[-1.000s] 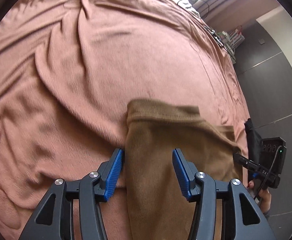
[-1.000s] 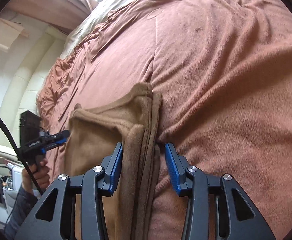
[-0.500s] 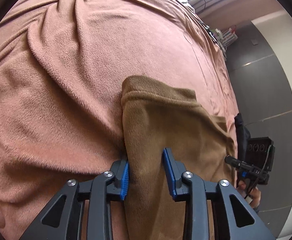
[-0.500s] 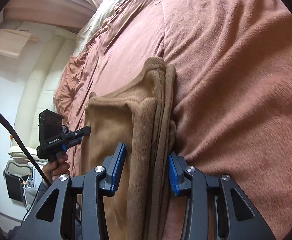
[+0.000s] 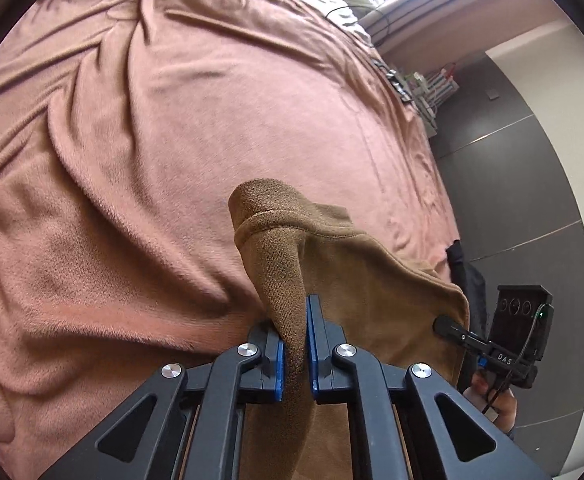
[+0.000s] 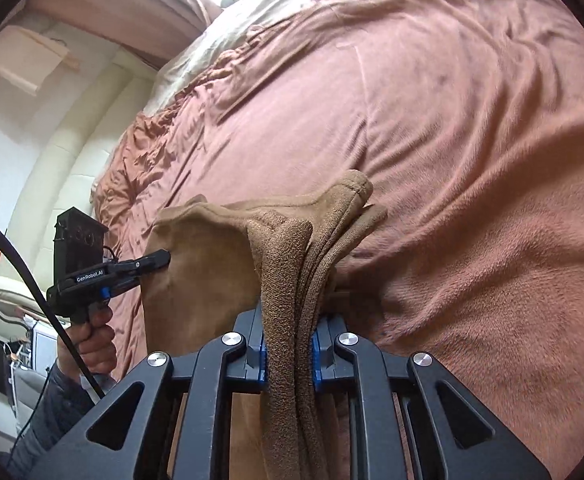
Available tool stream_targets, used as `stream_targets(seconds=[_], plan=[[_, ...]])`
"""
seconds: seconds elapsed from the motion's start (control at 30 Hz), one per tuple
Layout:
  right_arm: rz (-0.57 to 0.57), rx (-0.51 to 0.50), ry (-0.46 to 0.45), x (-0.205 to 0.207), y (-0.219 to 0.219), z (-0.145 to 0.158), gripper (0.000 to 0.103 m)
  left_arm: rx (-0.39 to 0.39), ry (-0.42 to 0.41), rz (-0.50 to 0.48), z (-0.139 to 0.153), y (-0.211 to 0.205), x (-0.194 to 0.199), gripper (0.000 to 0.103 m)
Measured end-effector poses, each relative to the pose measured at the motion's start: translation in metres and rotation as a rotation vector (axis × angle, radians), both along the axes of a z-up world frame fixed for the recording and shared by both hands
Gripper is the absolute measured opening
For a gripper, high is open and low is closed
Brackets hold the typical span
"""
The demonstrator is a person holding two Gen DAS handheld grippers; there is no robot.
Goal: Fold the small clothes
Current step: 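Close both tools on the edge of the folded brown bundle, then lift the folded bundle with both tools and carry it toward the bed's end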
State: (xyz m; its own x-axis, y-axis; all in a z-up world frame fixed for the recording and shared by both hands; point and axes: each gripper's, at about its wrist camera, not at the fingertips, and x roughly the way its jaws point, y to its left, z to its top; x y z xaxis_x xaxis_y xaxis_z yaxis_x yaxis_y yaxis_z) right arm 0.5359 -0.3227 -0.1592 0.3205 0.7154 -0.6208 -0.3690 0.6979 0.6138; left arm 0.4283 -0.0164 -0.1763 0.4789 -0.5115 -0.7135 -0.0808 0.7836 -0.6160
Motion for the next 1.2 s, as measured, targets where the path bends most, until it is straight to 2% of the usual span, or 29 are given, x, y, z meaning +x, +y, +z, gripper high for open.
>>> stream_targets(seconds=[0.13, 0.57, 0.93, 1.2], plan=[[-0.017, -0.003, -0.060, -0.022, -0.003, 0.017, 0.012, -0.006, -0.043, 0.000, 0.025, -0.004, -0.012, 0.009], [-0.063, 0.024, -0.259, -0.133, -0.015, 0.057, 0.011, -0.015, -0.198, -0.026, 0.106, -0.026, -0.077, 0.008], [-0.095, 0.049, -0.322, -0.210, -0.045, 0.074, 0.010, -0.043, -0.277, -0.043, 0.146, -0.038, -0.129, 0.008], [-0.127, 0.052, -0.369, -0.244, -0.062, 0.095, 0.010, -0.061, -0.331, -0.065, 0.180, -0.054, -0.158, 0.008]])
